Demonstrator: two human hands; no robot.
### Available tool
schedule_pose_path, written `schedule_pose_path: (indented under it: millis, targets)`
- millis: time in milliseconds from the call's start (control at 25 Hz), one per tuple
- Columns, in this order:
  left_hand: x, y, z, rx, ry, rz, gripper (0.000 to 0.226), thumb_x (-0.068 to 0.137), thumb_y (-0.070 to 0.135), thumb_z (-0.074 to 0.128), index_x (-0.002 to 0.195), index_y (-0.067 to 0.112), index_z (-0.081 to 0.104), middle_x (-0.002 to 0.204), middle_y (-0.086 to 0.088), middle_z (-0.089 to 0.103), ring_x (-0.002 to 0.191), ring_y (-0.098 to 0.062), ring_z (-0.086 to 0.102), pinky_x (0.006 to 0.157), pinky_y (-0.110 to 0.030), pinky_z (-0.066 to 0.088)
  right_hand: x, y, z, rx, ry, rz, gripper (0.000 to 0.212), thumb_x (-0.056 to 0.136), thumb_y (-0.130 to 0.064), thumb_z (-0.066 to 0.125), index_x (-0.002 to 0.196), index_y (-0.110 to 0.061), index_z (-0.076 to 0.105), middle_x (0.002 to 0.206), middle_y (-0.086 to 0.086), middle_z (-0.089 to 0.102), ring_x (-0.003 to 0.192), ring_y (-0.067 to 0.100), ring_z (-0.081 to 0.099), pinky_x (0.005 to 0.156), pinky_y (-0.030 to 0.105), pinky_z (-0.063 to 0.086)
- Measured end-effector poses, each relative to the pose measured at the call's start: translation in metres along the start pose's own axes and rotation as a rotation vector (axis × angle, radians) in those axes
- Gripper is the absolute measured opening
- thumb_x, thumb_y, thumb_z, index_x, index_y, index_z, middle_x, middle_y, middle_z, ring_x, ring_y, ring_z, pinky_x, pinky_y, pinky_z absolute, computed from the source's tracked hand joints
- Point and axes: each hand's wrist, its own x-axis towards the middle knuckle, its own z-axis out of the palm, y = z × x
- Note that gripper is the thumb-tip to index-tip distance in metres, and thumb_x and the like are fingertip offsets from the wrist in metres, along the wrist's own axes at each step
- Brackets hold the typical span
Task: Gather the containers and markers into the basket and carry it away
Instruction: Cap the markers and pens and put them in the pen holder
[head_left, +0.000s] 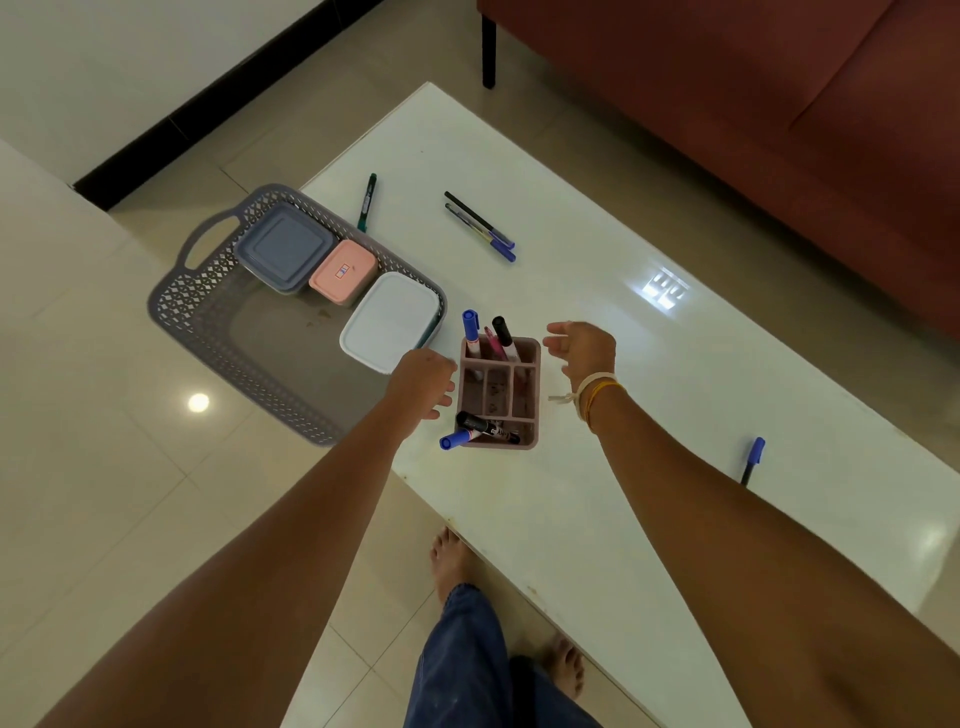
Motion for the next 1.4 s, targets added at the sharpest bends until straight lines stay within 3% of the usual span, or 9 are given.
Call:
schedule_pose_path:
  millis: [160,320,560,680,800,920,1040,1240,1400]
  targets:
    - [-0.009,-0.016,0.016,0.016,0.048,0.037,0.038,0.099,0.022,0.043,0.128,0.000,0.054,0.129,-0.020,0.058,0.108,-0.035,0.058,0.095,-0.048,0.047,-0.003,0.054,-0.047,-0.184,0.115,0.055,0.016,0.088,-0.010,0.057,0.091,-0.004,0.072,0.086,0.012,0.071,0.092,0.025,0.067,0.096,0.038,0.051]
    - [-0.023,-0.042,0.030,-0.366,-0.104,-0.178,0.033,0.095,0.038,0.053,0.125,0.026,0.049,0.135,-0.002,0.045,0.114,-0.026,0.049,0.091,-0.057,0.042,-0.017,0.101,-0.108,-0.360,0.443,0.084,0.018,0.085,-0.007,0.047,0.083,-0.004,0.065,0.087,0.014,0.068,0.085,0.031,0.062,0.072,0.031,0.048]
    - [-0.024,-0.048,0.070,-0.301,-0.113,-0.109,0.050,0.095,0.018,0.053,0.140,0.034,0.042,0.144,-0.006,0.043,0.134,-0.031,0.041,0.086,-0.055,0.046,-0.021,0.136,-0.189,-0.564,0.789,0.307,0.050,0.086,-0.016,0.060,0.130,-0.003,0.039,0.131,0.021,0.043,0.119,0.036,0.046,0.094,0.045,0.048]
    - [-0.027,-0.042,0.093,-0.250,-0.162,-0.090,0.048,0.094,0.018,0.055,0.139,0.032,0.043,0.147,-0.007,0.041,0.136,-0.034,0.039,0.091,-0.058,0.045,-0.016,0.151,-0.208,-0.513,0.699,0.403,0.056,0.089,-0.023,0.062,0.135,-0.004,0.035,0.138,0.020,0.036,0.124,0.036,0.044,0.098,0.044,0.044]
    - [-0.030,-0.034,0.112,-0.213,-0.177,-0.087,0.049,0.094,0.018,0.055,0.140,0.030,0.042,0.147,-0.008,0.041,0.135,-0.035,0.040,0.090,-0.056,0.046,-0.010,0.157,-0.211,-0.522,0.597,0.269,0.037,0.093,-0.018,0.056,0.125,-0.003,0.047,0.131,0.019,0.049,0.118,0.038,0.053,0.090,0.041,0.046]
    - [-0.030,-0.031,0.121,-0.175,-0.169,-0.084,0.050,0.094,0.021,0.056,0.141,0.029,0.040,0.145,-0.007,0.042,0.132,-0.033,0.043,0.088,-0.054,0.046,-0.008,0.150,-0.203,-0.463,0.452,0.186,0.023,0.085,-0.017,0.065,0.105,-0.007,0.066,0.109,0.017,0.069,0.101,0.035,0.066,0.083,0.033,0.052]
    - [-0.034,-0.027,0.119,-0.187,-0.126,-0.097,0.047,0.093,0.033,0.058,0.135,0.021,0.043,0.137,-0.006,0.045,0.123,-0.029,0.048,0.099,-0.055,0.042,-0.010,0.126,-0.183,-0.086,0.276,0.204,0.006,0.080,-0.008,0.070,0.081,-0.008,0.064,0.093,0.022,0.072,0.068,0.028,0.069,0.077,0.040,0.060]
    - [-0.033,0.001,0.078,-0.205,-0.014,-0.002,0.042,0.094,0.039,0.055,0.128,0.016,0.048,0.121,-0.005,0.051,0.113,-0.025,0.052,0.098,-0.048,0.045,-0.006,0.033,-0.132,0.020,0.040,-0.086,0.035,0.091,0.008,0.050,0.120,-0.011,0.057,0.091,0.016,0.065,0.075,0.025,0.067,0.080,0.037,0.059]
    - [-0.008,0.040,0.024,-0.375,0.077,0.137,0.022,0.099,0.018,0.046,0.115,0.013,0.060,0.109,-0.007,0.060,0.100,-0.023,0.058,0.085,-0.038,0.046,0.003,-0.057,-0.067,-0.101,-0.015,-0.370,0.040,0.092,0.005,0.040,0.121,-0.015,0.061,0.080,0.002,0.059,0.062,0.012,0.057,0.057,0.019,0.051]
